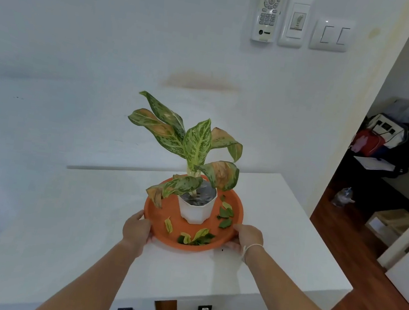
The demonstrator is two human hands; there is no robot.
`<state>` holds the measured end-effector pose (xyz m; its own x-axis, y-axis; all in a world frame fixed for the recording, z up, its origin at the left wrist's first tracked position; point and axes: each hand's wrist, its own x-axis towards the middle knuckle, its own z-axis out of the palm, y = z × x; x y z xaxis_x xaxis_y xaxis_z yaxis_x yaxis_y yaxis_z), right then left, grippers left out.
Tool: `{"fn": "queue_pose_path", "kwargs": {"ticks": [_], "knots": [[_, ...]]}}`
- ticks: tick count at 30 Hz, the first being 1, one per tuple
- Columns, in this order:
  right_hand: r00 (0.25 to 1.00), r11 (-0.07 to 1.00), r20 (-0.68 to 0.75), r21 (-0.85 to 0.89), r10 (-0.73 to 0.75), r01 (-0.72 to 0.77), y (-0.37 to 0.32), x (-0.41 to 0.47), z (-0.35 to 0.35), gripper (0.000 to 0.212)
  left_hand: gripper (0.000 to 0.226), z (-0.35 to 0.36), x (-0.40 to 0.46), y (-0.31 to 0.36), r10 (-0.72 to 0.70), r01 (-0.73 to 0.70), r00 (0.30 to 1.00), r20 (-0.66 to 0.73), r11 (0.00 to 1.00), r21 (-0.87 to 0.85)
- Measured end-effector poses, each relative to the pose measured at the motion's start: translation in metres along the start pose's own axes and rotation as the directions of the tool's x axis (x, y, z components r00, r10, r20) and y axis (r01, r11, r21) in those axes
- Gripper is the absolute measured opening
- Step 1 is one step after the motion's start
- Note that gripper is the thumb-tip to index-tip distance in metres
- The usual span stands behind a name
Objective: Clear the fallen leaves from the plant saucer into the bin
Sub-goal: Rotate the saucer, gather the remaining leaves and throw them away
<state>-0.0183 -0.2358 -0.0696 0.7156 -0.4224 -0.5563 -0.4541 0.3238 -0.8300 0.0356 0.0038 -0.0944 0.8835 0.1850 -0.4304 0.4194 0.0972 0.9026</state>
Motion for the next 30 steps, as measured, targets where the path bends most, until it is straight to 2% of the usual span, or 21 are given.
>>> {"fn": "queue_pose_path", "kwargs": {"ticks": [5, 9, 11, 15, 23, 30], "knots": [[0.999, 0.997, -0.021, 0.067, 0.025, -0.024, 0.007, 0.0, 0.008, 0.015, 0.065, 0.01, -0.005, -0.005, 0.003, -0.003, 1.0, 0.007, 0.998, -0.067], [0.999, 0.997, -0.047, 0.079, 0.009, -0.005, 0.018, -0.002, 0.019, 0.014, 0.052, 0.018, -0.01, -0.008, 0.003, 0.004, 0.998, 0.066, 0.995, -0.096], [0.998, 0.997, -0.056, 0.075, -0.011, 0.015, 0.022, 0.001, 0.02, 0.018, 0.054, 0.017, -0.009, -0.009, 0.0, 0.006, 0.997, 0.073, 0.996, -0.09], [1.0, 0.993, -0.01, 0.113, 0.021, -0.02, 0.023, -0.01, 0.017, 0.013, 0.063, 0.012, -0.002, -0.006, -0.033, 0.036, 0.997, 0.066, 0.998, -0.05], [0.999, 0.995, 0.035, 0.1, 0.024, -0.028, 0.017, -0.009, 0.006, 0.011, 0.067, 0.01, -0.002, 0.002, -0.065, 0.065, 0.997, 0.047, 0.998, 0.013], [1.0, 0.997, 0.019, 0.081, 0.019, -0.02, 0.014, -0.003, 0.004, 0.015, 0.065, 0.011, -0.008, 0.005, -0.067, 0.068, 0.996, 0.057, 0.998, -0.013]]}}
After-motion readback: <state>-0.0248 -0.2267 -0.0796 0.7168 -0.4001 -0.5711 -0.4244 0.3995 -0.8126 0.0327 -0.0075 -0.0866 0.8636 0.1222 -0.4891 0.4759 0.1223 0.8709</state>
